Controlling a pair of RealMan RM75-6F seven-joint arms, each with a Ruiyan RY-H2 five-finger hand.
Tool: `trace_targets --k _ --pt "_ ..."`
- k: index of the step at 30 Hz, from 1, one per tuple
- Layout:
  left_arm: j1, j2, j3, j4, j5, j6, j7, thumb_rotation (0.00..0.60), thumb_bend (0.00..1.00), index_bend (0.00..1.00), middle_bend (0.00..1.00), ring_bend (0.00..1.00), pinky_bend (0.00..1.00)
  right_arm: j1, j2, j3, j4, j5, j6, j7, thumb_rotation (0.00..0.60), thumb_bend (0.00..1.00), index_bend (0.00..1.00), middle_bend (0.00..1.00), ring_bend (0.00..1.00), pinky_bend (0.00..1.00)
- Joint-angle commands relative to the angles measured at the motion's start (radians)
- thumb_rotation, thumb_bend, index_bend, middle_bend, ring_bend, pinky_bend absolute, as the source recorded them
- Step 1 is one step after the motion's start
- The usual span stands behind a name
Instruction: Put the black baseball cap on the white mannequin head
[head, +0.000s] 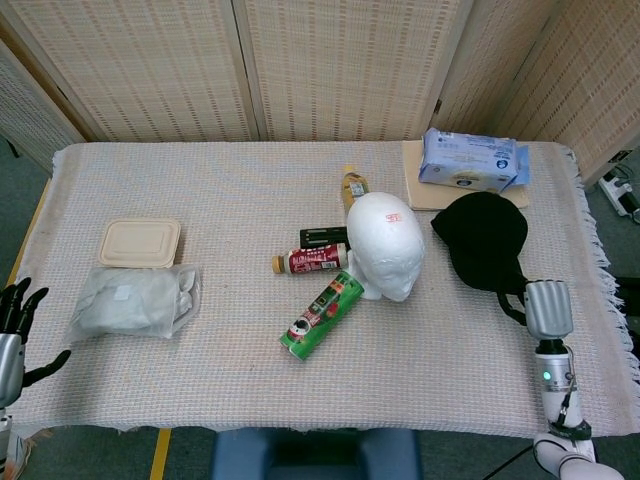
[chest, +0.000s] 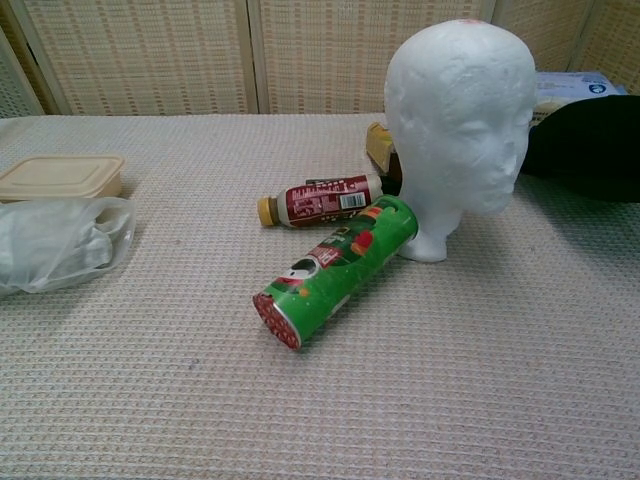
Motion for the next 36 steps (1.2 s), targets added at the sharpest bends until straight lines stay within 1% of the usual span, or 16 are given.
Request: trace_targets --k 1,7,12,15,23,26,29,33,36 --pt "0.001 0.002 -0.001 0.000 0.001 0.002 -0.004 0.600 0.15 0.17 0.08 0.01 0.10 0.015 0.010 0.025 -0.017 0.015 0.042 0.014 0.600 0.51 0.61 1.00 1.00 1.00" --pt "0.001 0.003 0.000 -0.003 0.004 0.003 -0.007 0.600 0.15 0.17 0.08 0.01 0.10 0.058 0.052 0.081 -0.064 0.051 0.090 0.014 0.600 0.52 0.62 1.00 1.00 1.00" --pt "0.000 0.002 0.001 -0.003 0.006 0.002 -0.007 0.600 0.15 0.17 0.08 0.01 0.10 0.073 0.075 0.097 -0.087 0.059 0.111 0.004 0.600 0.52 0.63 1.00 1.00 1.00" --pt "-0.002 -0.002 0.002 -0.001 0.005 -0.005 -0.007 0.600 0.15 0.17 0.08 0.01 0.10 0.110 0.114 0.133 -0.136 0.074 0.149 -0.019 0.600 0.52 0.64 1.00 1.00 1.00" --pt "-0.001 -0.001 0.002 -0.002 0.004 -0.003 -0.009 0.600 0.15 0.17 0.08 0.01 0.10 0.161 0.186 0.174 -0.267 0.077 0.195 -0.105 0.600 0.52 0.66 1.00 1.00 1.00" --pt "-0.001 0.000 0.001 -0.003 0.004 -0.002 -0.008 0.600 0.15 0.17 0.08 0.01 0.10 0.195 0.216 0.182 -0.332 0.057 0.221 -0.151 0.600 0.52 0.66 1.00 1.00 1.00" --pt "-0.001 -0.002 0.002 -0.003 0.006 -0.003 -0.007 0.600 0.15 0.17 0.08 0.01 0.10 0.230 0.247 0.181 -0.426 0.022 0.254 -0.206 0.600 0.52 0.66 1.00 1.00 1.00" --pt "-0.002 -0.006 0.004 -0.001 0.011 0.000 -0.003 0.600 0.15 0.17 0.08 0.01 0.10 0.266 0.285 0.163 -0.586 -0.046 0.297 -0.315 0.600 0.52 0.66 1.00 1.00 1.00" --pt "-0.001 -0.007 0.003 0.000 0.011 0.002 -0.002 0.600 0.15 0.17 0.08 0.01 0.10 0.286 0.312 0.155 -0.704 -0.088 0.310 -0.399 0.600 0.52 0.66 1.00 1.00 1.00"
